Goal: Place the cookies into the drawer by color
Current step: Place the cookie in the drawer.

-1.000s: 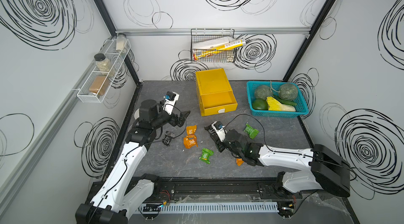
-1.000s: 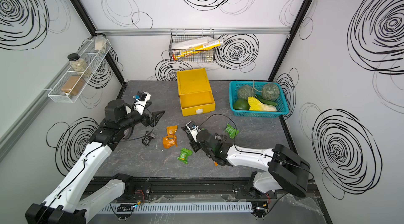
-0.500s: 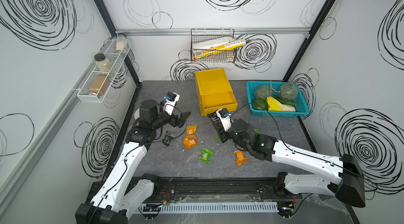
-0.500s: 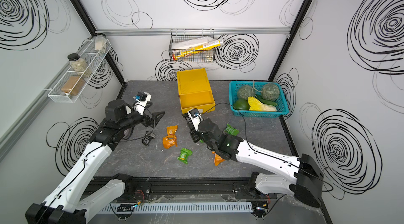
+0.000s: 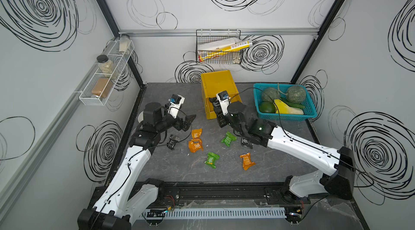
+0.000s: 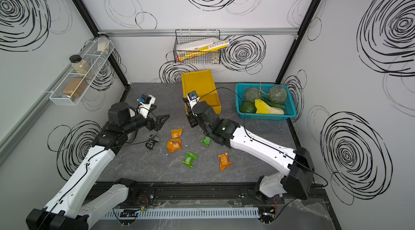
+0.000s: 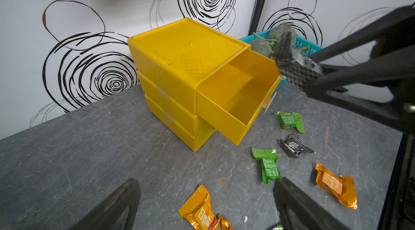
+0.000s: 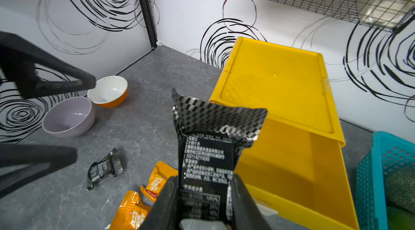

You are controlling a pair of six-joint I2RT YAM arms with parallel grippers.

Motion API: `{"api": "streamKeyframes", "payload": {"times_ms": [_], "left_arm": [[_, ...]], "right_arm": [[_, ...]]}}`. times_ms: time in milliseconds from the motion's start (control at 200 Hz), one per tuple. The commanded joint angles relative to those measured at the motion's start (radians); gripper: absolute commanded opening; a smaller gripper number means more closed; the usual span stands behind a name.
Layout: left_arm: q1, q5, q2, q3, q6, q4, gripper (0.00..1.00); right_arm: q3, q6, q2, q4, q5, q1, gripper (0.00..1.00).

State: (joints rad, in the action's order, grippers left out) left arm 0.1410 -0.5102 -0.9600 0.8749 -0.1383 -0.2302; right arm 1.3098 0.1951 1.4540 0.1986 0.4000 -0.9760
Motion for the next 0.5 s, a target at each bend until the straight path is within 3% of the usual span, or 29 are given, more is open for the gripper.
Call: {"api": "streamKeyframes", "payload": {"times_ms": [0, 496], "left_arm": [[-0.002, -0.013, 0.017, -0.009, 0.006, 0.048, 0.99], [0.019, -0.005, 0.026, -0.008, 0.003, 0.049, 0.99]], "right_arm": [[0.091, 0.011, 0.067, 0.081, 0.007, 0.017, 0.34], [0.244, 0.065, 0.265, 0.172, -0.043, 0.080, 0.39]]}}
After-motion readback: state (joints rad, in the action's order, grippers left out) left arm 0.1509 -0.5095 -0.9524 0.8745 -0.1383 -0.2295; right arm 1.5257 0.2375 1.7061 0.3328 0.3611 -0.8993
